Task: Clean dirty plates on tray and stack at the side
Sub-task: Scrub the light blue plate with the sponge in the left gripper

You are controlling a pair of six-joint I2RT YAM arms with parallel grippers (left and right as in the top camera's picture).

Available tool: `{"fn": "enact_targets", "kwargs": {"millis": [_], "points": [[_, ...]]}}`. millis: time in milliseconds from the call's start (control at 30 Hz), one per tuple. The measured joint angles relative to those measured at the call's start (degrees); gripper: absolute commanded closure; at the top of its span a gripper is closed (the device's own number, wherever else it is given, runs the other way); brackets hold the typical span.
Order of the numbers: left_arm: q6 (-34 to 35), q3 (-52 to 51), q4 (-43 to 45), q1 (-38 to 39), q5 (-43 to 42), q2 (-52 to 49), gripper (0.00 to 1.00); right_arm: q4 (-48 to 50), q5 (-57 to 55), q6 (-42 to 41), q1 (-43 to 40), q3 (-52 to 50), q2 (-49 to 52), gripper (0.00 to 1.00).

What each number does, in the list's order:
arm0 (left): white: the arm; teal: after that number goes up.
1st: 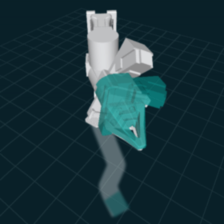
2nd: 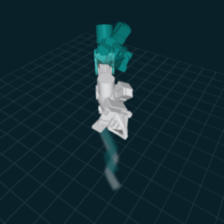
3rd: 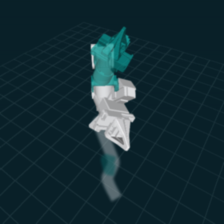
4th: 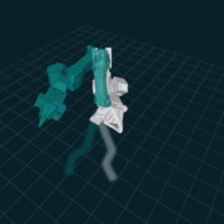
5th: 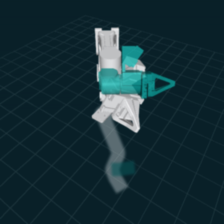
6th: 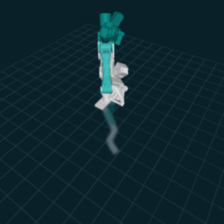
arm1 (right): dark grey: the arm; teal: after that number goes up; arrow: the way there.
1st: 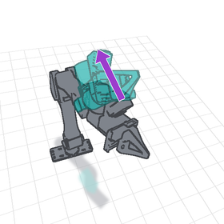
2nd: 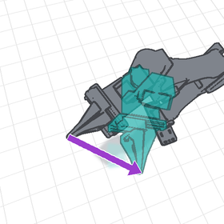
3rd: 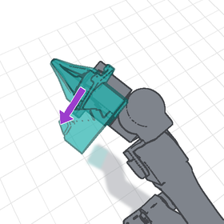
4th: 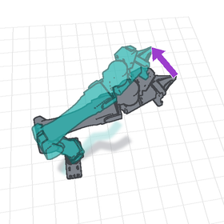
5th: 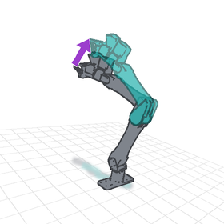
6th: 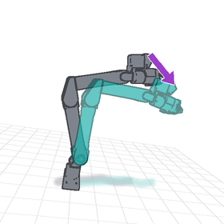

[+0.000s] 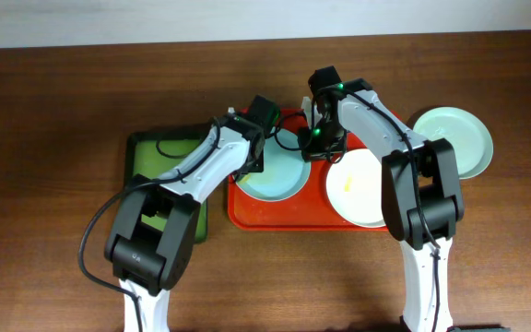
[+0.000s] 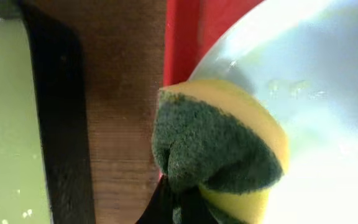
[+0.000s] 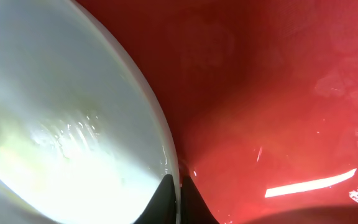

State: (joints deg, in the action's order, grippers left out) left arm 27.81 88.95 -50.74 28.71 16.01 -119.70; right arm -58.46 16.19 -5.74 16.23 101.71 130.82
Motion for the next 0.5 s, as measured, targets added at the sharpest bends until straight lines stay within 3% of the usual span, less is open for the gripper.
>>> {"fn": "enact_targets", "kwargs": {"millis": [67,167,233,333,500], "points": [[-0.55,3.08,-0.33,-0.63,-6.88,-0.07,1.00,0.17,-0.02,0.00,0.00,-0.02,0.00,0.96],[-1.05,4.94,0.94,-0.79,-24.79,-0.26,1.00,0.22,-0.02,0.15,0.00,-0.02,0.00,0.96],[-1.73,4.92,-0.20,0.37,-27.67,-2.14,1.00,0.22,-0.02,0.13,0.00,-0.04,0.00,0.96],[-1.95,4.33,-4.35,0.90,-23.45,-3.74,1.00,0.37,0.00,0.15,0.00,-0.04,0.00,0.96],[-2.14,4.35,-6.84,0.79,-6.38,-3.74,1.00,0.35,0.00,0.15,0.00,-0.07,0.00,0.96]]}}
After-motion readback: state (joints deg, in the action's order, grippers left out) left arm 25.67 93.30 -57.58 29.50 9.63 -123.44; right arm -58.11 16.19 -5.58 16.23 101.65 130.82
